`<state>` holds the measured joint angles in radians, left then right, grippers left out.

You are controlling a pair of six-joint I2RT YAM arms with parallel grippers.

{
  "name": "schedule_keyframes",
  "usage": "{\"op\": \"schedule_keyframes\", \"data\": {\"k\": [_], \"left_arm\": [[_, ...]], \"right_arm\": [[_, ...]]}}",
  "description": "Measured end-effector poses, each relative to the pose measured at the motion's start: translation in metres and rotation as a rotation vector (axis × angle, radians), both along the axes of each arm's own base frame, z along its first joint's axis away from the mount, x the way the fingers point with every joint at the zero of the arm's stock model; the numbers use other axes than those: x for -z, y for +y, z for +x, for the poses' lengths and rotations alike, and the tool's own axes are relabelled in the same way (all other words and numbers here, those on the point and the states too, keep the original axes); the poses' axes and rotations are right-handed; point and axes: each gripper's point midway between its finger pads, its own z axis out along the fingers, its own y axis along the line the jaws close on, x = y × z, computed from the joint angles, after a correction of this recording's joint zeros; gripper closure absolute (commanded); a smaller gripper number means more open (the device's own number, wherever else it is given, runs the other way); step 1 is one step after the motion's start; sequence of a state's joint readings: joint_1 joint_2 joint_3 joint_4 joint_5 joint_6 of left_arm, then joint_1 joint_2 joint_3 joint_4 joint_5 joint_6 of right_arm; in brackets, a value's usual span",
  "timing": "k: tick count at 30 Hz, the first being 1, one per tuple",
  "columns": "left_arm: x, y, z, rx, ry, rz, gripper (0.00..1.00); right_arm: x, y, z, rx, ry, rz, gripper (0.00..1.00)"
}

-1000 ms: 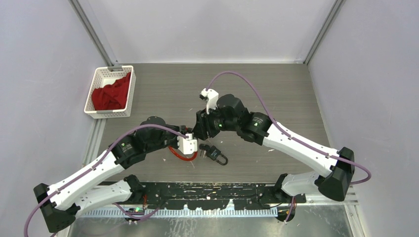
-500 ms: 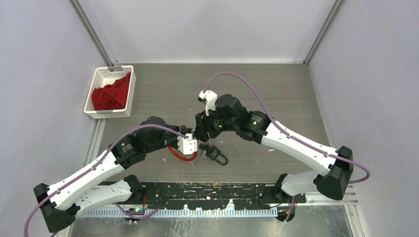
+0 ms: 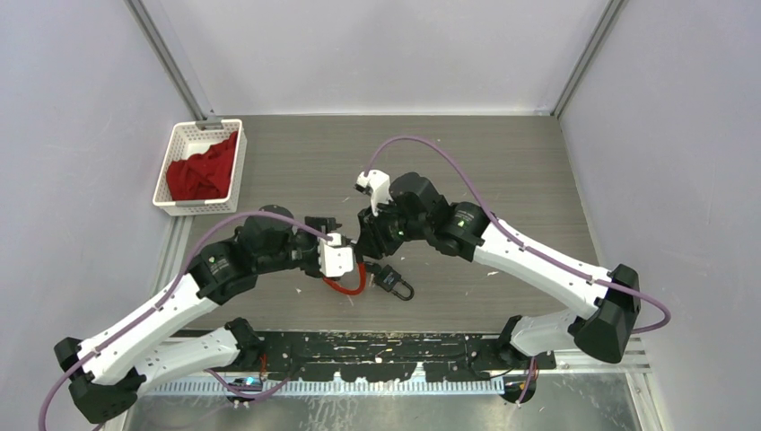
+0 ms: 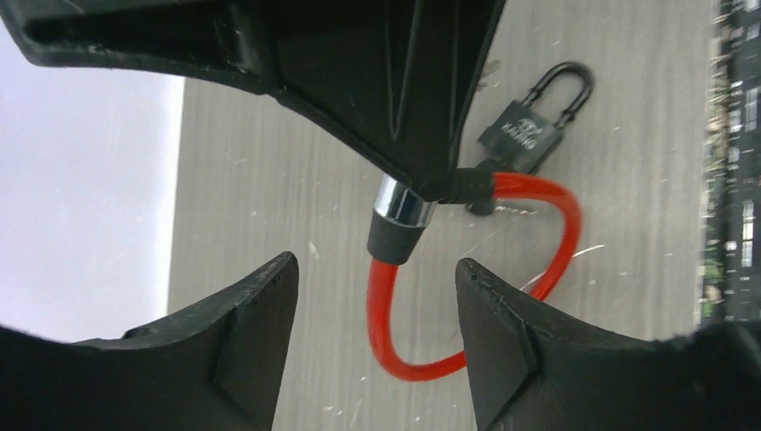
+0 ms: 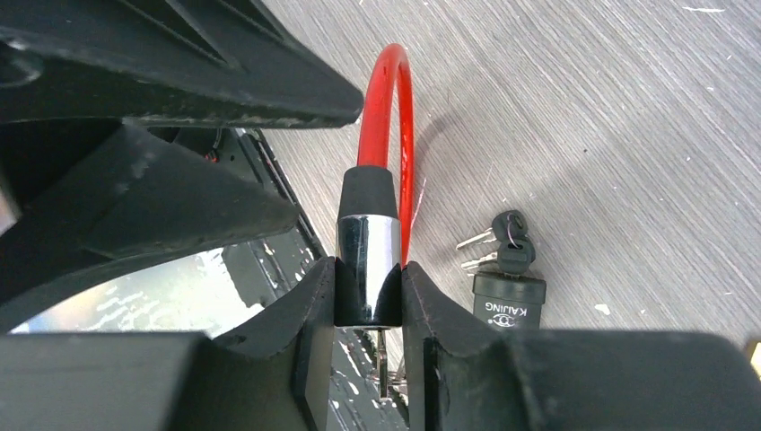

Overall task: Unlock with the key
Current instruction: Unlock the lock.

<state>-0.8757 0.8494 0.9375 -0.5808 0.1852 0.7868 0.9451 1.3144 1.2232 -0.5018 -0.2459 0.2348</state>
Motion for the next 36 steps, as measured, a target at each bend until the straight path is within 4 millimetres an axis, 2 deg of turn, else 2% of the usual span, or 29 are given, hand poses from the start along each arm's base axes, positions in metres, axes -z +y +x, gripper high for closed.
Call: {"op": "schedule_keyframes", "data": {"k": [2, 5, 13, 15, 21, 24, 26, 31, 36], "left_arm": [[-0.003, -0.003, -0.008, 0.020, 0.056, -0.031, 0.34], [0.004, -0.002, -0.013, 0.025, 0.152, -0.046, 0.35], [0.023, 0.010, 0.003, -0.022, 0.438, -0.051, 0.44], [0.022, 0.006, -0.002, 0.011, 0.477, -0.062, 0.52], [0.015, -0.003, -0.023, 0.125, 0.569, -0.065, 0.91], [0.021, 0.000, -0.028, 0.146, 0.594, -0.039, 1.00], [0.025, 0.002, -0.032, 0.151, 0.604, -0.026, 1.00], [0.030, 0.006, -0.034, 0.163, 0.599, -0.001, 1.00], [0.040, 0.014, -0.035, 0.142, 0.599, 0.046, 1.00]], "right_arm": [[0.000, -0.001, -0.002, -0.023, -0.014, -0.003, 0.99], [-0.003, -0.003, -0.006, -0.059, -0.035, 0.003, 0.99], [-0.020, -0.005, -0.018, -0.146, -0.094, 0.052, 0.99], [-0.022, -0.004, -0.020, -0.162, -0.100, 0.059, 0.99], [-0.019, -0.001, -0.023, -0.192, -0.090, 0.064, 0.99], [-0.017, 0.001, -0.025, -0.203, -0.081, 0.062, 0.99], [-0.015, 0.003, -0.026, -0.211, -0.069, 0.062, 0.79], [-0.010, 0.005, -0.028, -0.215, -0.061, 0.065, 0.45], [-0.017, 0.003, -0.019, -0.186, -0.111, 0.088, 0.43]]}}
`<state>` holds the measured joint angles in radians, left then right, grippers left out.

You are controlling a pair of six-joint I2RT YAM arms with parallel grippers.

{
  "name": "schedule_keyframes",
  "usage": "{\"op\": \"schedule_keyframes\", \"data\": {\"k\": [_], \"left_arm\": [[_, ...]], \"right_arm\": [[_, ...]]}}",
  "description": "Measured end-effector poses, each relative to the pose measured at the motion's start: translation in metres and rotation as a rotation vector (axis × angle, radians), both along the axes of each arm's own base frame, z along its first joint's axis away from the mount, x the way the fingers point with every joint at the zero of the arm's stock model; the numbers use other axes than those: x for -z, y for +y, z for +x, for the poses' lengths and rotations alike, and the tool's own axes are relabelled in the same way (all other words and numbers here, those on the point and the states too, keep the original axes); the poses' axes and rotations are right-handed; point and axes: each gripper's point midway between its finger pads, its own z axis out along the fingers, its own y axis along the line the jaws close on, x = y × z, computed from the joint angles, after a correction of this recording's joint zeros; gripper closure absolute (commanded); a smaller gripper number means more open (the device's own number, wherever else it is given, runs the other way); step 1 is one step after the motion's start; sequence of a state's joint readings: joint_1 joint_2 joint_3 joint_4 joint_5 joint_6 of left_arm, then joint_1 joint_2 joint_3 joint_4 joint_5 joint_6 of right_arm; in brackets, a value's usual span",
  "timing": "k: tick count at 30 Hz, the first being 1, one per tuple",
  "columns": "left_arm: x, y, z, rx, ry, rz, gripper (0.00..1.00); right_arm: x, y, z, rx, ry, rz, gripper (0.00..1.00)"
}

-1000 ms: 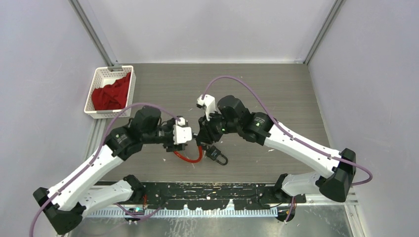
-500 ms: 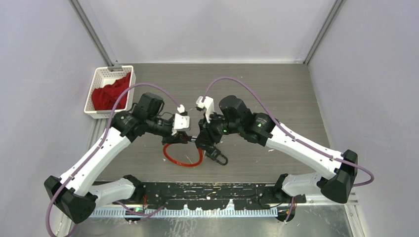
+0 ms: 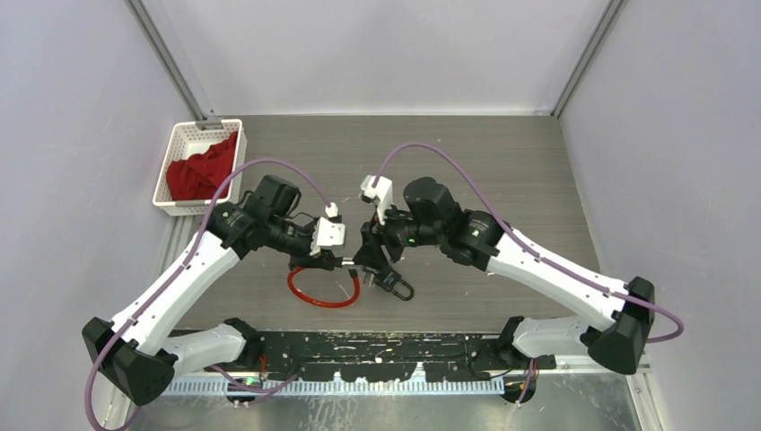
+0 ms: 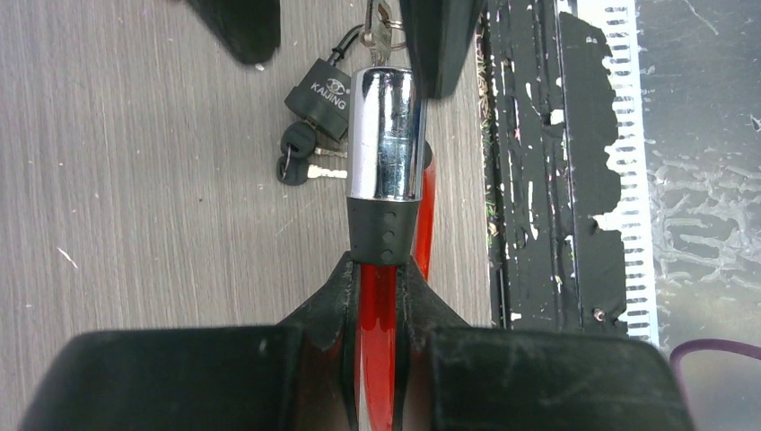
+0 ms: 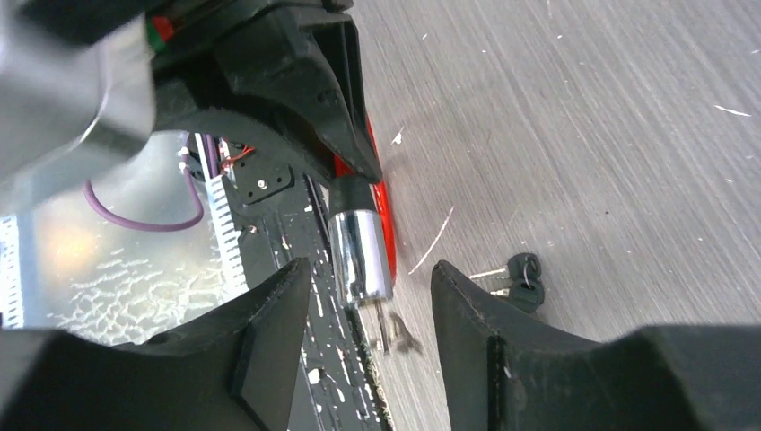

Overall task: Unlock with the key
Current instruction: Unlock the lock.

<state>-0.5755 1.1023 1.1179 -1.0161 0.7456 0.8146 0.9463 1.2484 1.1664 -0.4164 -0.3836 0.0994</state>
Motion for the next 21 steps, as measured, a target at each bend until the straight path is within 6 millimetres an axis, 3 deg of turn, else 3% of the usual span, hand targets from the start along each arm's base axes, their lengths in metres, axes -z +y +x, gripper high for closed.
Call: {"op": "schedule_keyframes", "data": {"k": [8, 14, 21], "left_arm": [[0.002, 0.004, 0.001, -0.002, -0.008, 0.016, 1.00], [-0.001, 0.004, 0.000, 0.002, -0.008, 0.015, 1.00], [-0.015, 0.001, -0.004, 0.019, -0.004, -0.017, 1.00]], "right_arm": [[-0.013, -0.036, -0.009, 0.038, -0.046, 0.075, 0.44], [-0.012, -0.035, -0.010, 0.021, -0.035, 0.079, 0.45], [0.001, -0.028, -0.014, -0.020, 0.005, 0.056, 0.54]]}}
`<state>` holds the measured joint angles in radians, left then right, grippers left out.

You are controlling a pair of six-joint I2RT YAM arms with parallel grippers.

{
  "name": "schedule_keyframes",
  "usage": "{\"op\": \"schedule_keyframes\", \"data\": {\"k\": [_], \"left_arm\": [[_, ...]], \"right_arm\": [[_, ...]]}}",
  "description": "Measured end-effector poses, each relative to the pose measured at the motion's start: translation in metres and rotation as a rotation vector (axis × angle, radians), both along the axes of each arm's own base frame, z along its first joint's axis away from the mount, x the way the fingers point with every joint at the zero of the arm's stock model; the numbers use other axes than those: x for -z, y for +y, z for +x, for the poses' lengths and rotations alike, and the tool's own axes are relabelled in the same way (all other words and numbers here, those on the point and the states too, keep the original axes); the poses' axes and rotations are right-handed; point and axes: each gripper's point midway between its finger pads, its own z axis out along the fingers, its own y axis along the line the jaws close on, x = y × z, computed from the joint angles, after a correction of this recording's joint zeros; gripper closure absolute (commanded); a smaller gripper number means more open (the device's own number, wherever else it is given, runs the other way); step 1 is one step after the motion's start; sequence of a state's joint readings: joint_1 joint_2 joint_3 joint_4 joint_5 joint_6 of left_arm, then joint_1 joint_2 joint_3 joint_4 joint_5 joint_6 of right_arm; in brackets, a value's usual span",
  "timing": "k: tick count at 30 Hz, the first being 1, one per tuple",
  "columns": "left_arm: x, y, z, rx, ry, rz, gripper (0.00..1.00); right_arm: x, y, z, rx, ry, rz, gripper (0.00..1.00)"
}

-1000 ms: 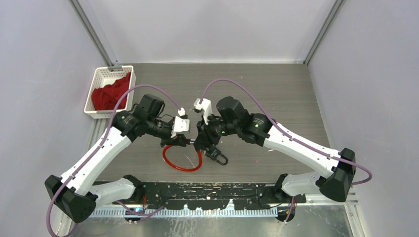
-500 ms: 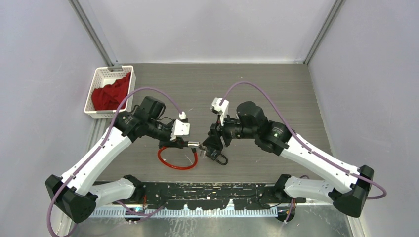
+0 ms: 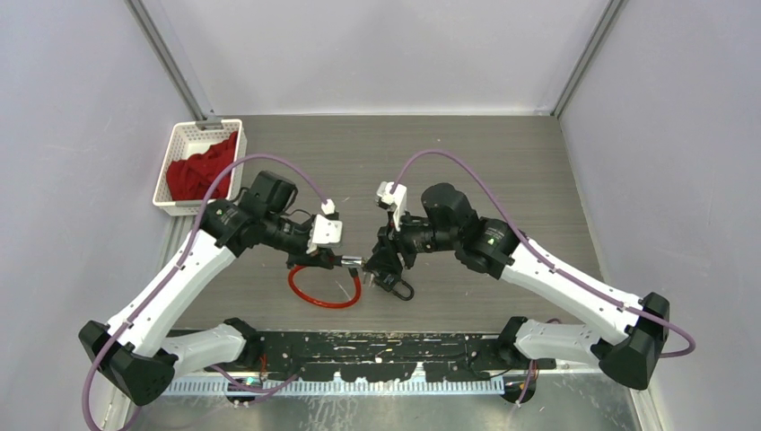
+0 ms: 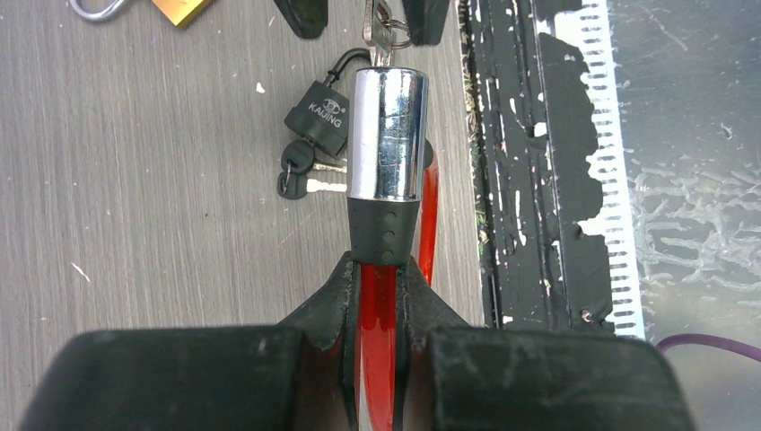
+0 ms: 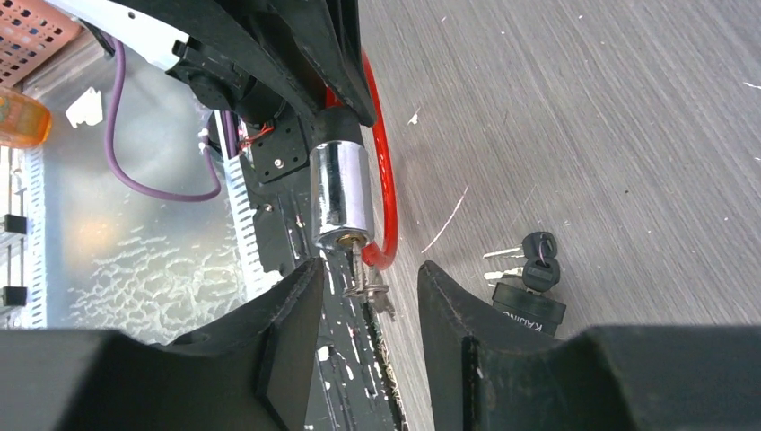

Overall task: Unlock with the key
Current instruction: Unlock the lock.

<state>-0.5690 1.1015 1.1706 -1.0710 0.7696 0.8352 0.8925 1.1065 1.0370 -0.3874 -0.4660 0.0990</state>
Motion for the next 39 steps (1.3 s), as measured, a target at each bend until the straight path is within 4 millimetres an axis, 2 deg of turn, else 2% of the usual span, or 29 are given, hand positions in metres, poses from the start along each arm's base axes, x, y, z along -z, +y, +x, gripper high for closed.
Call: {"op": "schedule_keyframes", "data": {"k": [5, 20, 26, 28, 30, 39], "left_arm": [[-0.007, -0.002, -0.002, 0.005, 0.009, -0.020, 1.00], [-0.008, -0.002, -0.005, 0.005, 0.021, -0.019, 1.00], [-0.008, -0.002, -0.005, 0.004, 0.022, -0.019, 1.00], [-0.008, -0.002, -0.005, 0.004, 0.021, -0.019, 1.00], [-0.008, -0.002, -0.005, 0.004, 0.021, -0.019, 1.00], [-0.008, -0.002, -0.004, 0.002, 0.021, -0.017, 1.00]], "right_arm": [[0.005, 0.002, -0.002, -0.016, 0.017, -0.009, 0.70], [0.006, 0.001, -0.006, -0.039, 0.016, -0.014, 0.69], [0.006, -0.001, -0.009, -0.048, 0.023, -0.017, 0.79], [0.007, -0.001, -0.011, -0.054, 0.027, -0.017, 0.86], [0.006, -0.001, -0.012, -0.060, 0.030, -0.015, 0.98], [0.008, 0.002, -0.013, -0.074, 0.047, -0.022, 0.99]]}}
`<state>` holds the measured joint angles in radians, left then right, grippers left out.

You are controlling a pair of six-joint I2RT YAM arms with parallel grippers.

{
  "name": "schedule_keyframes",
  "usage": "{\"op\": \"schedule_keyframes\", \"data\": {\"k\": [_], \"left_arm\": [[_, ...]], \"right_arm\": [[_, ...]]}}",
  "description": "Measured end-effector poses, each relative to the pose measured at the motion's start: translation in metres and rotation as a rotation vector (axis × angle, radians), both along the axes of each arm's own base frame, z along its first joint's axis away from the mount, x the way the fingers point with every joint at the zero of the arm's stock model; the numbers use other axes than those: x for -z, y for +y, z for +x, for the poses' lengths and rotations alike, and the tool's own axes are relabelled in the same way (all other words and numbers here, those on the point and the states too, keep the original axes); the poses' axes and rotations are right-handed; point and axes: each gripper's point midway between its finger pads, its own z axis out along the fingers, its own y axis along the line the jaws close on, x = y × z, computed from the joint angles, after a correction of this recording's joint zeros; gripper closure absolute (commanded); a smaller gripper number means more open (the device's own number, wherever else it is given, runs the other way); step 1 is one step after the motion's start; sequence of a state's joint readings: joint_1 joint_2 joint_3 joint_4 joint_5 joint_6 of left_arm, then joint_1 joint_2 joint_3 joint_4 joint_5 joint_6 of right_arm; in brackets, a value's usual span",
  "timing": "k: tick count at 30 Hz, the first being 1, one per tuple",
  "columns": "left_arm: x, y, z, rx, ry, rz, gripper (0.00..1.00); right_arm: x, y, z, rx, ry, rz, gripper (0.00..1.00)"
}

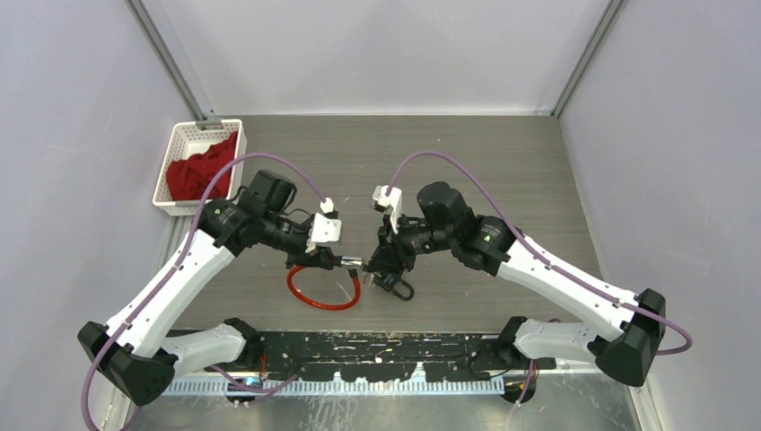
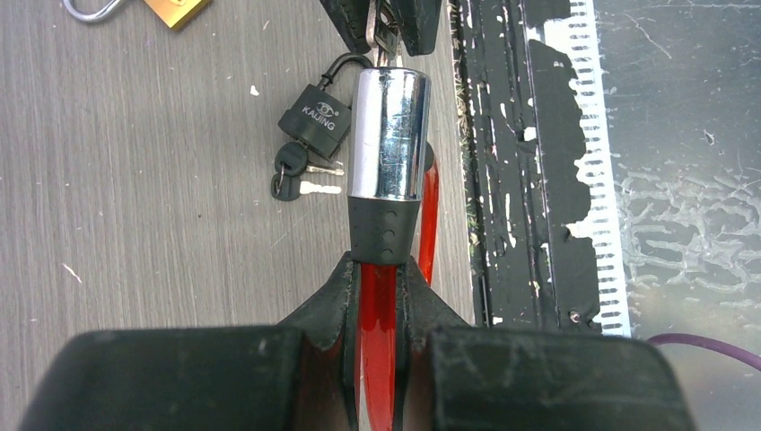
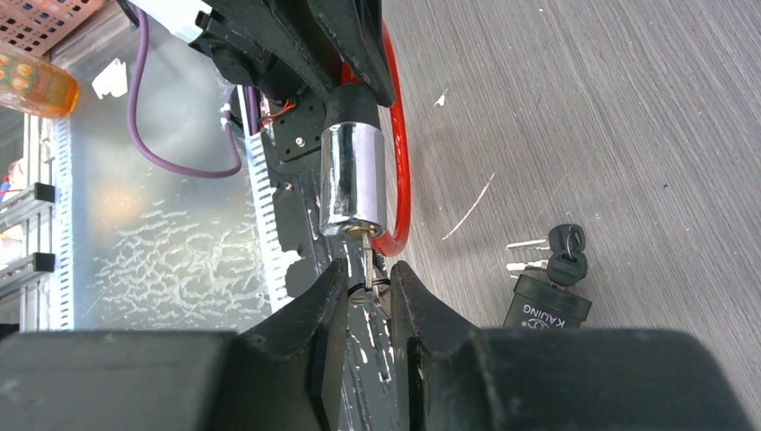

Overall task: Unlock with the key
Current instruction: Unlock the lock.

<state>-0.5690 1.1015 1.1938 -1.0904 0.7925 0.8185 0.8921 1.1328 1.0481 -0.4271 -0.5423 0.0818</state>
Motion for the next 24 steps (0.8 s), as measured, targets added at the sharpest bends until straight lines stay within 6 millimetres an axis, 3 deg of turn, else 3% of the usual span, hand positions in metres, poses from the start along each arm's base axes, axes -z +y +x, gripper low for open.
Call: {"op": "schedule_keyframes", "data": {"k": [11, 18, 21, 24], "left_arm": [[0.005, 0.002, 0.004, -0.002, -0.045, 0.043, 1.00], [-0.001, 0.005, 0.017, 0.038, -0.294, 0.030, 1.00], [-0.006, 0.006, 0.025, 0.056, -0.432, 0.008, 1.00], [-0.009, 0.005, 0.031, 0.068, -0.503, -0.001, 1.00]], "right_arm": [[0.008, 0.015, 0.002, -0.034, 0.087, -0.027, 0.99], [0.005, 0.017, 0.003, -0.021, 0.232, 0.024, 0.98], [0.006, 0.015, 0.005, -0.012, 0.316, 0.086, 0.62], [0.006, 0.013, 0.002, -0.015, 0.375, 0.105, 0.37]]}}
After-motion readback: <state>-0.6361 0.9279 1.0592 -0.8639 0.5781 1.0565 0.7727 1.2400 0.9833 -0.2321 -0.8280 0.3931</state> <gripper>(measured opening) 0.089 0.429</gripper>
